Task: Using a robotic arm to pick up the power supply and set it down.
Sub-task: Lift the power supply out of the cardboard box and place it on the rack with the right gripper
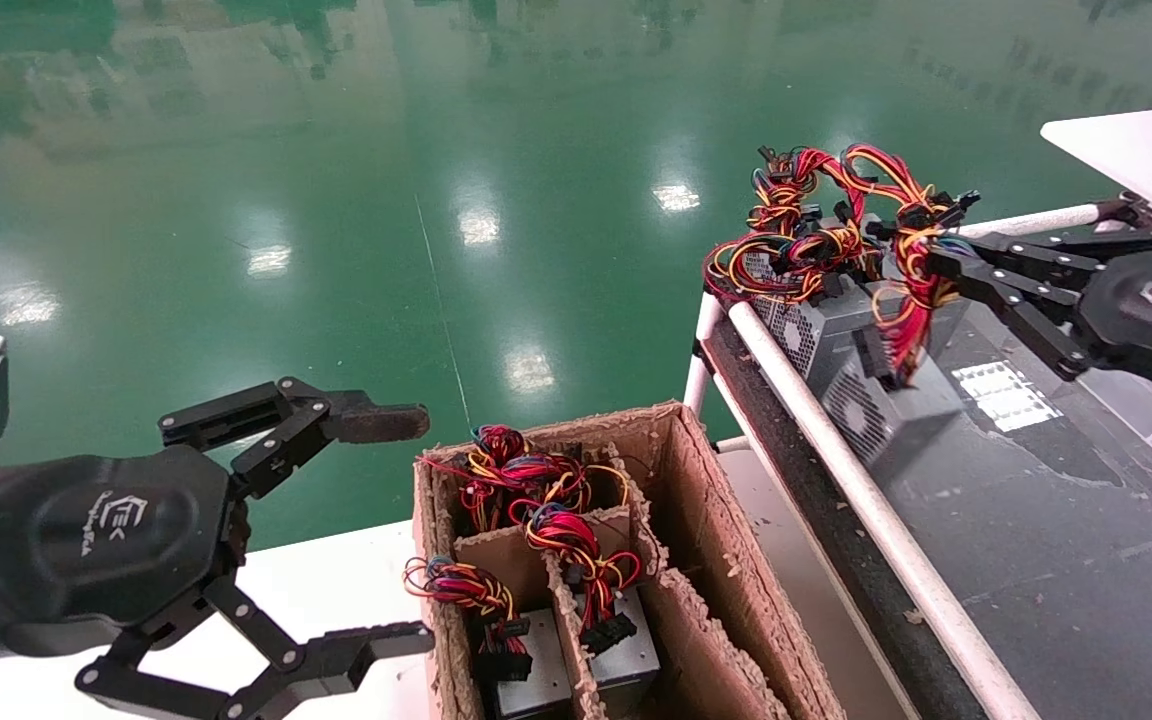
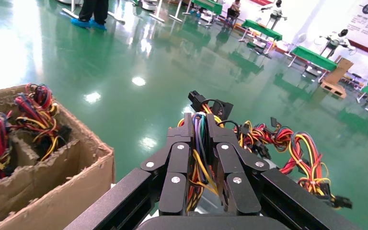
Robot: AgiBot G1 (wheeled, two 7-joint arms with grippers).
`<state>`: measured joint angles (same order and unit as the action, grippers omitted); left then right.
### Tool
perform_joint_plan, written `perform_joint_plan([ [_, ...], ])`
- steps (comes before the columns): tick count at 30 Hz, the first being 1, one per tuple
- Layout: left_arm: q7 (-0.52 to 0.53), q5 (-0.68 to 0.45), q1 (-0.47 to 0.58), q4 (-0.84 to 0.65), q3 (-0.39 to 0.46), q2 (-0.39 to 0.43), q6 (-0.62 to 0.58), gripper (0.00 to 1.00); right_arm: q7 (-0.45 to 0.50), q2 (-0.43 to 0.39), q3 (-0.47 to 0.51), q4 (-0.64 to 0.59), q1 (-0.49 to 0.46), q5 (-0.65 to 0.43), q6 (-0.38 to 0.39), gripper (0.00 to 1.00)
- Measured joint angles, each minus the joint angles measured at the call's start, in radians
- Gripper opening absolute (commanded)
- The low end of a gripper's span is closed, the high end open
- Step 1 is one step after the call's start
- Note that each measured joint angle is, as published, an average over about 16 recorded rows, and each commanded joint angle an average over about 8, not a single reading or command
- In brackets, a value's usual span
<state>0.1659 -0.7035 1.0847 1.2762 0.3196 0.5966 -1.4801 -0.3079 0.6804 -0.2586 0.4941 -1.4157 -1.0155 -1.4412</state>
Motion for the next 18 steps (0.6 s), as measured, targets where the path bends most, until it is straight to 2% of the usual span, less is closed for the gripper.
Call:
perform_joint_plan([
  [11, 0.0, 0.0, 0.0, 0.0, 0.0, 0.0, 0.0, 1.0, -0.054, 0.09, -0.042, -0.159, -0.125, -0.062, 0.0, 0.0],
  [12, 0.0, 0.0, 0.0, 0.0, 0.0, 0.0, 0.0, 1.0, -0.059, 0.096, -0.044, -0.173, -0.134, -0.066, -0.001, 0.03],
  [13, 0.0, 0.0, 0.0, 0.0, 0.0, 0.0, 0.0, 1.0, -0.064, 0.101, -0.047, -0.187, -0.142, -0.07, -0.003, 0.11],
  [18, 0.0, 0.0, 0.0, 0.0, 0.001, 0.0, 0.0, 1.0, -0.087, 0.116, -0.057, -0.246, -0.176, -0.084, -0.016, 0.74],
])
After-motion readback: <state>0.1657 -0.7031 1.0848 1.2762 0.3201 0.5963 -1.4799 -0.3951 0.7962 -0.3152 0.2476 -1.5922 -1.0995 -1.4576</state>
